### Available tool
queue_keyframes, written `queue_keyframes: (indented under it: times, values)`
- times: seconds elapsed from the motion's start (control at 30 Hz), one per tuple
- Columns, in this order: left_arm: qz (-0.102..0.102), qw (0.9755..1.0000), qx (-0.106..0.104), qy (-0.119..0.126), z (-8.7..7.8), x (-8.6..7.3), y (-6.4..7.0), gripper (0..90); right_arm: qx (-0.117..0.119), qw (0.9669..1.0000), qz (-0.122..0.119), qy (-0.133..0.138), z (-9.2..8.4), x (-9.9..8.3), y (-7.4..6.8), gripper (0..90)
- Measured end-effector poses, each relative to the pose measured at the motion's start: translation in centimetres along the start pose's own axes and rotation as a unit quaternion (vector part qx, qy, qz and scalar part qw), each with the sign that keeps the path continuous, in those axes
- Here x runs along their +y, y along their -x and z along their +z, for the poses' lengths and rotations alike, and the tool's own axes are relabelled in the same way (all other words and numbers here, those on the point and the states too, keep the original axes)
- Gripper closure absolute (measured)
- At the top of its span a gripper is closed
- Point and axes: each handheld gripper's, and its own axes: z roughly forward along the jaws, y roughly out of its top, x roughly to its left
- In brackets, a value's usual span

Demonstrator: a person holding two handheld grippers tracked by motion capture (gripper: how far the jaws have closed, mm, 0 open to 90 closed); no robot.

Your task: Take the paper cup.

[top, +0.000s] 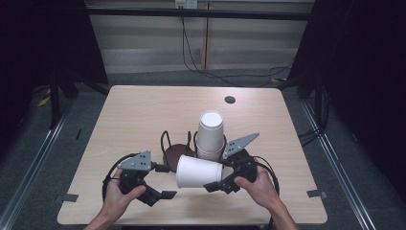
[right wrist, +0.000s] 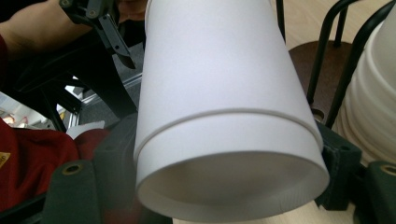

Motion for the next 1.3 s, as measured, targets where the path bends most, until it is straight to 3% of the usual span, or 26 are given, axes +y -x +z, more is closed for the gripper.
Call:
queue_keyframes:
  times: [0.73,0.97,1.07,1.13,1.3]
  values:
    - [-0.007,0.9978,0.003,0.066,-0.3,0.8,1.1,15.7,0.025,0.9969,-0.018,0.073,-1.2,0.1,-0.4,24.5]
    - [-0.006,0.9960,0.014,0.088,-0.4,0.9,1.2,15.7,0.033,0.9965,-0.025,0.072,-0.8,0.2,-0.7,24.5]
    - [-0.010,0.9939,0.040,0.102,-0.3,1.0,1.2,15.6,0.027,0.9974,-0.029,0.059,-0.7,0.4,-0.8,24.5]
    - [-0.014,0.9941,0.035,0.102,-0.3,1.0,1.2,11.9,0.030,0.9971,-0.030,0.063,-0.7,0.4,-0.9,24.5]
    - [-0.006,0.9938,0.025,0.108,0.0,1.0,1.4,13.0,0.039,0.9970,-0.033,0.057,-0.4,0.5,-1.0,24.6]
